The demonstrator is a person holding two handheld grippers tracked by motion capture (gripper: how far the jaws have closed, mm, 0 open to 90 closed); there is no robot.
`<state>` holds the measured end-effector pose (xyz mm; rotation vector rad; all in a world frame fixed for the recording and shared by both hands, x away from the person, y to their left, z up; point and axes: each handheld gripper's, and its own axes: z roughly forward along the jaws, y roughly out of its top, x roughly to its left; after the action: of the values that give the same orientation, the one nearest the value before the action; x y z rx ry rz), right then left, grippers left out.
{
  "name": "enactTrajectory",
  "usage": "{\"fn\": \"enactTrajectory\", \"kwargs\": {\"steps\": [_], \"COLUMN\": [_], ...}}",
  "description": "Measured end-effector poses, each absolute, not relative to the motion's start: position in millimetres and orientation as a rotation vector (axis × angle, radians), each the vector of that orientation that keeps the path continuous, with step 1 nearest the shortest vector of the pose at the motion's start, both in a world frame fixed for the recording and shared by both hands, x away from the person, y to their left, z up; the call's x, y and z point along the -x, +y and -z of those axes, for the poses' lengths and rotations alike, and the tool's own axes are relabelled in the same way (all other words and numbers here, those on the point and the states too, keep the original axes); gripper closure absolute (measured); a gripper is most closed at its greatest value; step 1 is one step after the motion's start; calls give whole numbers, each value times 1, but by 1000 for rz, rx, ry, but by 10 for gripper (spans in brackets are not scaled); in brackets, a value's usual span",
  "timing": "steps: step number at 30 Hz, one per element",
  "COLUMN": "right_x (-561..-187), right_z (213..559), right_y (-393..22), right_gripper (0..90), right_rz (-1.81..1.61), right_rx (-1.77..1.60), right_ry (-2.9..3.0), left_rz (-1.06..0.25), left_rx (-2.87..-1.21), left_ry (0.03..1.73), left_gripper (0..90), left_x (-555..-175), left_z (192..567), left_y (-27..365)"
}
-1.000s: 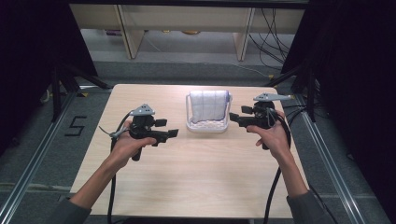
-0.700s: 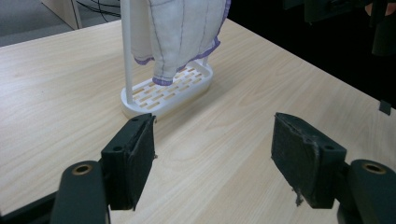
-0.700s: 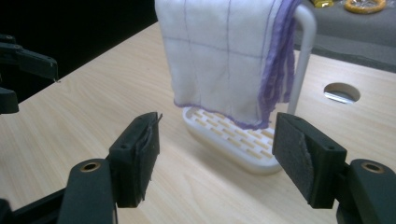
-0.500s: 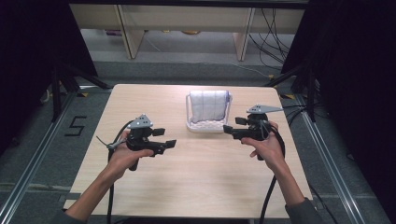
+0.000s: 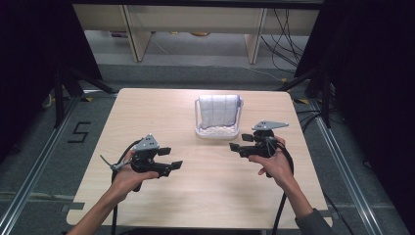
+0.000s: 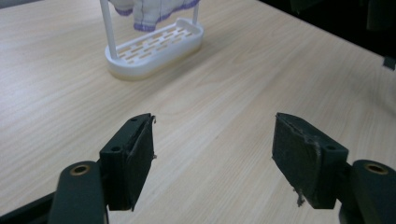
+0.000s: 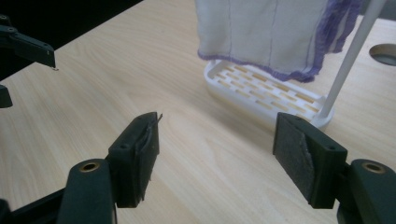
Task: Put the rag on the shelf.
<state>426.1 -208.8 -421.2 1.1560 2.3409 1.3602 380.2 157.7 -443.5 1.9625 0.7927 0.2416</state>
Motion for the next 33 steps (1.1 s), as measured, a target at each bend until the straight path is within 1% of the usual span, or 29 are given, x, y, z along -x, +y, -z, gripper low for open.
{"fn": "enactTrajectory", "kwargs": {"steps": [10,16,23,24,25,29,30,33], "right_x": [-411,-398,-385,-381,-380,-371,-368,-361], "right_z": [428,438,450,451,453,461,463,470], "right_y": [-198,-192,-194,-193,-196,-198,-198,-199], "right_gripper": [315,309,308,308,308,308,308,309], "right_rz": [-1318,-1259,-1227,-1239,-1242,-1221,-1215,-1228], "right_rx": [-1109,-1113,-1070,-1121,-1089,-1078,-1085,-1098], "right_ry": [2381,2418,2432,2433,2444,2452,2460,2488], "left_rz": [-244,-254,-270,-263,-260,-290,-279,-287], "left_rx": [-1983,-1995,-2047,-2063,-2041,-2119,-2089,-2108], "left_ry": [797,786,797,789,801,776,785,765], "left_gripper": [292,291,289,289,289,288,288,287], "left_x": [-366,-354,-347,-347,-346,-343,-340,-336], "left_z": [460,467,481,483,486,489,491,493], "left_y": [164,168,169,169,168,168,164,164]}}
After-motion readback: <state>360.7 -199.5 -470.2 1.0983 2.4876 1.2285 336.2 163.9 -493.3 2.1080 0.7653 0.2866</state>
